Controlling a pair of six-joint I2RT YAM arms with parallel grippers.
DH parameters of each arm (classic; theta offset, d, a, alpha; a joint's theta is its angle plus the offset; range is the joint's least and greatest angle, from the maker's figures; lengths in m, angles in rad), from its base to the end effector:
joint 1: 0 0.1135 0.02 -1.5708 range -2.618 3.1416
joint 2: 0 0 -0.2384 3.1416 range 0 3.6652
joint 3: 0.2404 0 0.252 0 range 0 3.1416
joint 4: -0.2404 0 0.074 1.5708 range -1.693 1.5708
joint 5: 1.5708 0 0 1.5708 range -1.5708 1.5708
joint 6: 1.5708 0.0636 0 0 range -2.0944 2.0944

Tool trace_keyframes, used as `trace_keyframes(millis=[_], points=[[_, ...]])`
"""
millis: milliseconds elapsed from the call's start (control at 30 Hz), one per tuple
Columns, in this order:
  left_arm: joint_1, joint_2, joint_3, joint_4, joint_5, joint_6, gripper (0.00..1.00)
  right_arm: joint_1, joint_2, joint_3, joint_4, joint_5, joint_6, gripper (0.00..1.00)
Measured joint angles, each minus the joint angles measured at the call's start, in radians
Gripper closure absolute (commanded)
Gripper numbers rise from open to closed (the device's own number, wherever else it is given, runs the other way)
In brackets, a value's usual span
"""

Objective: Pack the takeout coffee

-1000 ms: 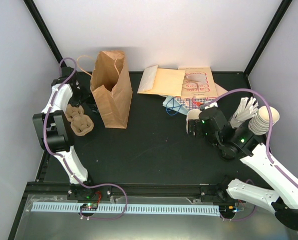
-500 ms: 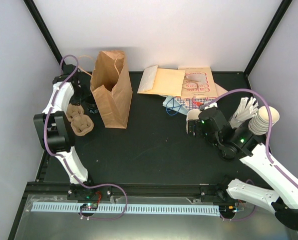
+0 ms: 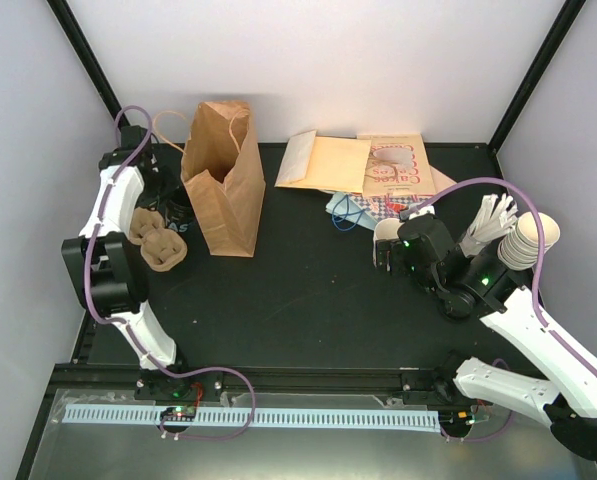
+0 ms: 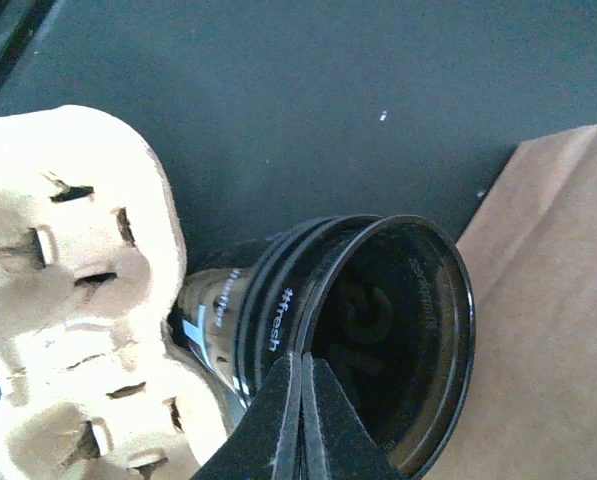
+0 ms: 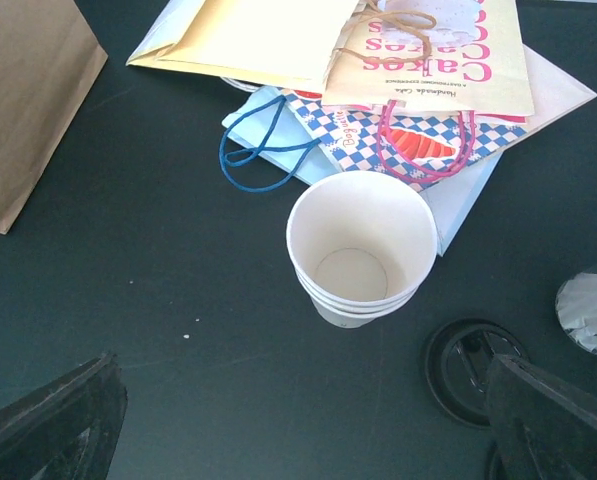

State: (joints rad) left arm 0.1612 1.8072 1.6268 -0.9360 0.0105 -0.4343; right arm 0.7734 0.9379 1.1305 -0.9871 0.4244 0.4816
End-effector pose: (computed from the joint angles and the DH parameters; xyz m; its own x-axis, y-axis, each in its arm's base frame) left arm 0.3829 0.0616 0.2367 -0.7389 -0.5464 -0.3942 -0.5146 0.8353 -0.1933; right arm 0.1615 0.1211 0.3173 -0.6517 -0.0463 -0.7570 -0.1447 0.9874 0.0642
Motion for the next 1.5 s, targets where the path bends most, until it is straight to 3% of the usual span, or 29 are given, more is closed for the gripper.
trace_keyframes(millis=[500,1133,1500], points=[[0.001,-0.06,-0.076,0.031,0.058,-0.025,0.99,0.0,0.0,0.0,0.0,-0.01,0.0,0.0],[0.035,-0.203,-0.127,0.026,-0.003,-0.036,0.98,0.0,0.0,-0.005,0.0,-0.017,0.0,0.0],[0.042,-0.381,-0.158,0.013,0.016,-0.033,0.98,0.0,0.004,-0.008,0.001,-0.022,0.0,0.0]])
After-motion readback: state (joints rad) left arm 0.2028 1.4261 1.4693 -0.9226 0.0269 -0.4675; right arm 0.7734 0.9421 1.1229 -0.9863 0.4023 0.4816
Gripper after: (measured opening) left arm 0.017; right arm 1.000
